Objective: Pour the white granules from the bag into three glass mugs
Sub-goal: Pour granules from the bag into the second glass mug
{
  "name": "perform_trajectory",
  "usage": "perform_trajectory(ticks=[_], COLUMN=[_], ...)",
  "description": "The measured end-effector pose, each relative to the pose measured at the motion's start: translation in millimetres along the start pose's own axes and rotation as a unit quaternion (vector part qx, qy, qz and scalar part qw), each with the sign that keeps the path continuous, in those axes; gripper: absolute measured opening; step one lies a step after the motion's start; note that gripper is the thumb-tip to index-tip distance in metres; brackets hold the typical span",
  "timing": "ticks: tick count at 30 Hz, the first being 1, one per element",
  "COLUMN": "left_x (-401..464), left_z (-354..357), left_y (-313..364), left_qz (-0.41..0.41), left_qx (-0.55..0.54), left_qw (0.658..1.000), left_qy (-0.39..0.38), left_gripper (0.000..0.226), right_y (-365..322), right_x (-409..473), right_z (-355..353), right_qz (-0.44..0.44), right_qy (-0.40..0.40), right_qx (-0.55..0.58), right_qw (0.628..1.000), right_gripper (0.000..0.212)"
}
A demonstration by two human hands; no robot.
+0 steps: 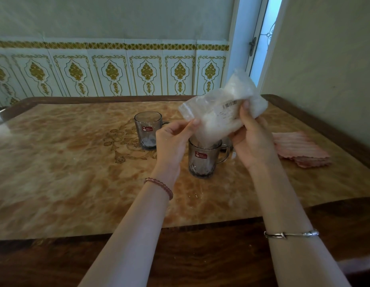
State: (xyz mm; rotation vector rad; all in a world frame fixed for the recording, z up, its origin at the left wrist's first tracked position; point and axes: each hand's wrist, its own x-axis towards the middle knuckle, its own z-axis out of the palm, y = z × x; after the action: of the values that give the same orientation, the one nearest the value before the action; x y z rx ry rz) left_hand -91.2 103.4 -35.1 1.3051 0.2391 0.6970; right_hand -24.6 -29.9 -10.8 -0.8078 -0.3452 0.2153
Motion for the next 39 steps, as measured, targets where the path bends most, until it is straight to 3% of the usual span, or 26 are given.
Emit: perform_trajectory(ticks=[9, 13, 18, 25, 39], left_x=[-1.1, 0.0, 0.6, -1.2, -4.9], left_z=[-0.1, -0.3, -0.2, 0.2, 3.6], left_y=[-1.0, -2.7, 0.0, 2.9, 1.7], left_qz=[0.03, 0.023, 0.02, 0.019, 0.019], left_qx=[0.021, 0.028, 0.0, -0.029, -0.01], left_qw=[0.999, 0.999, 1.0, 0.999, 1.0], left_qy=[-0.001, 0.007, 0.008, 0.007, -0.001], left_gripper=[0.022, 0.02, 0.025, 0.024, 0.017], right_y=[-2.9, -2.3, -0.6, 0.6, 2.7], right_x=[2.9, 2.3, 5.5, 1.2, -1.5], right_z=[-6.0, -12.5, -11.6, -6.2, -2.9], right_qz=[0.051, 0.056, 0.015, -0.038, -0.031], right_qy=[-0.08, -0.116, -0.068, -0.056, -0.053], right_qx=[0.018, 0.009, -0.003, 0.006, -0.009], right_qw=[0.995, 0.992, 0.998, 0.998, 0.998], right_gripper=[0.043, 0.057, 0.061, 0.046, 0.041])
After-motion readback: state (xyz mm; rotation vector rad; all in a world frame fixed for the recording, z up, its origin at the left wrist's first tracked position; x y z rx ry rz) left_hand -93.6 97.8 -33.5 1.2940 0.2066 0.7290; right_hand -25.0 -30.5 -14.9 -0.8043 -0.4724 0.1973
